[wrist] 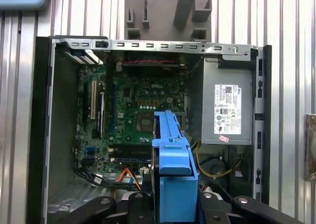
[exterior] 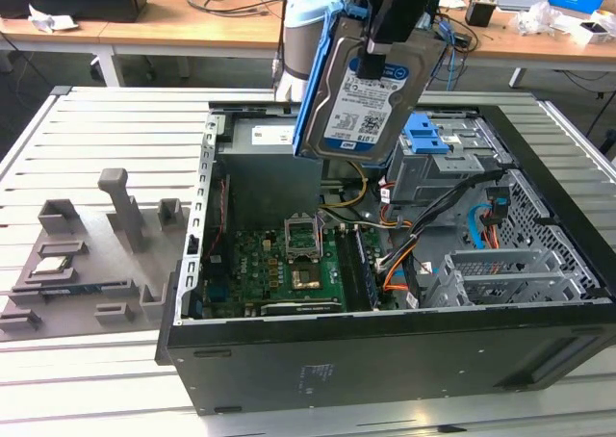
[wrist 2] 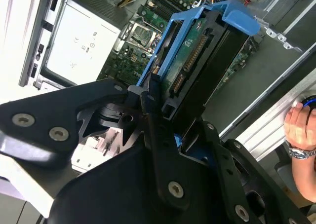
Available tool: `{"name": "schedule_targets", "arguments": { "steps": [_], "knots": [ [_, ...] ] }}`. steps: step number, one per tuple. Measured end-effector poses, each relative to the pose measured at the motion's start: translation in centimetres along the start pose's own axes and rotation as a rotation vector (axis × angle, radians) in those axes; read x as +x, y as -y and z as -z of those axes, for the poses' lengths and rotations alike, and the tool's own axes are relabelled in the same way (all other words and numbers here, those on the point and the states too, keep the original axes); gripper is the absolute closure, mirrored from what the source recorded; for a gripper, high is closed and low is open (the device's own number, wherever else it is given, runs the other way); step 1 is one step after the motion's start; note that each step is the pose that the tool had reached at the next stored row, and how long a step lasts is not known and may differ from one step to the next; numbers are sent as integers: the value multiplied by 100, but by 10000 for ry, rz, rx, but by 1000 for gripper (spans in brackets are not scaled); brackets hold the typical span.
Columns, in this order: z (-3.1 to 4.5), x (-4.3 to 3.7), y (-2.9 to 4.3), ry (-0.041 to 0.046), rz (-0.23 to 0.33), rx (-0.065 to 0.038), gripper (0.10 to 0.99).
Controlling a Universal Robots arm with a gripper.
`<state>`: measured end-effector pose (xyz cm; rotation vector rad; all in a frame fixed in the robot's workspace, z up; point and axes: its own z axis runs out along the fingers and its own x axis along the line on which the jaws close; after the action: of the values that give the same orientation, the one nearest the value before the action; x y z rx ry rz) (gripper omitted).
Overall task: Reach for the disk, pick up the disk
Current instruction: 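Pick up the disk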
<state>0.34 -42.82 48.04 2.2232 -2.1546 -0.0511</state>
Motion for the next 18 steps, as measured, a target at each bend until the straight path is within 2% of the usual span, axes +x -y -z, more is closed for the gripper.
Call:
{"name": "schedule_targets", "arguments": {
  "steps": [6, 18],
  "knots": [
    [-14, 224, -6, -8, 0, -1, 722],
    [-39, 507, -14, -14, 0, -1, 722]
  ]
}}
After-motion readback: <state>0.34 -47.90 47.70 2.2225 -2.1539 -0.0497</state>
